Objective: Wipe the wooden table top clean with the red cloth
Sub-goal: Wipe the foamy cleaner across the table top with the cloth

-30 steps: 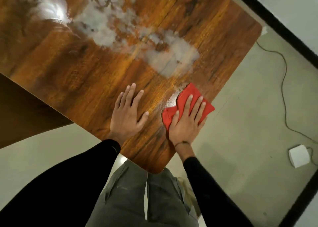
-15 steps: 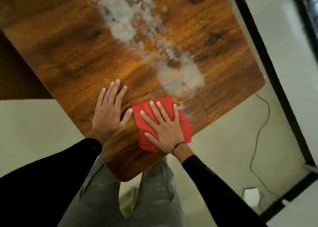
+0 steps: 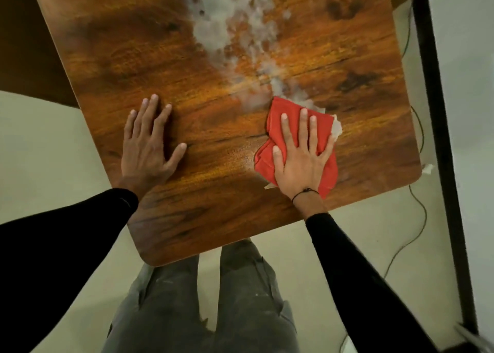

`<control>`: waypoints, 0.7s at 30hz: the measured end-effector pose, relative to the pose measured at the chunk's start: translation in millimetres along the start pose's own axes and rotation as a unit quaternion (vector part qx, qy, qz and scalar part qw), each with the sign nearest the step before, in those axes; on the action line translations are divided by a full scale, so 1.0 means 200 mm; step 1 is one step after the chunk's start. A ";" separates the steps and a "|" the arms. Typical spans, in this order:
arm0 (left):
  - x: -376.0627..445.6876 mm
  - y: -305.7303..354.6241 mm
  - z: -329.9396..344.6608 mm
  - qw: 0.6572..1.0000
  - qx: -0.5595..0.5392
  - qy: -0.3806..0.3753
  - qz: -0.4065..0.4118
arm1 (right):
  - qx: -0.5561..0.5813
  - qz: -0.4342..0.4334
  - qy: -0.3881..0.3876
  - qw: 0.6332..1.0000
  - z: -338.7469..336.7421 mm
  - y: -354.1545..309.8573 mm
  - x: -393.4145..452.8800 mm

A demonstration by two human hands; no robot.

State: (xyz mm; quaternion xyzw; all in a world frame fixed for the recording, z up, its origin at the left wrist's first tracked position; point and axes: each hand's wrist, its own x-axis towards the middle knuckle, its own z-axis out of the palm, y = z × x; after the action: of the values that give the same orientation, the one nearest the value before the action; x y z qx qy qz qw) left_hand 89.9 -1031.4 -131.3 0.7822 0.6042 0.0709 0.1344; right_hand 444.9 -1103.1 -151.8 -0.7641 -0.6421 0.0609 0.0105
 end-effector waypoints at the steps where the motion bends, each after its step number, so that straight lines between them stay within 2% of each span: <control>1: 0.00 0.00 0.00 1.000 0.003 0.000 -0.001 | 0.007 0.039 0.009 0.999 0.00 -0.04 -0.03; 3: 0.00 0.00 0.00 1.000 0.008 0.000 -0.002 | 0.019 0.113 0.025 0.993 0.00 -0.14 -0.10; 5: 0.00 -0.01 0.01 1.000 0.010 0.005 0.000 | 0.031 0.118 0.023 0.992 0.01 -0.24 -0.16; 11: 0.00 -0.02 0.02 1.000 0.007 0.019 0.007 | 0.033 -0.101 -0.030 0.994 0.05 -0.42 -0.18; 16: 0.00 -0.03 0.03 1.000 0.010 0.018 0.010 | 0.034 -0.188 -0.030 0.981 0.02 -0.57 0.09; 18: -0.01 -0.04 0.03 1.000 0.011 0.017 0.008 | 0.027 -0.173 -0.021 0.984 0.01 -0.61 0.21; 21: 0.00 -0.03 0.02 1.000 0.013 0.014 0.008 | 0.029 -0.098 -0.011 0.995 0.01 -0.63 0.32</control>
State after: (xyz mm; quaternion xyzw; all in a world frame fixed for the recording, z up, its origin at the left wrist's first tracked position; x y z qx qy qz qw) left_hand 84.8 -1030.5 -137.9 0.7875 0.6008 0.0750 0.1151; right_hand 332.3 -1019.0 -146.1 -0.6960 -0.7121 0.0866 0.0308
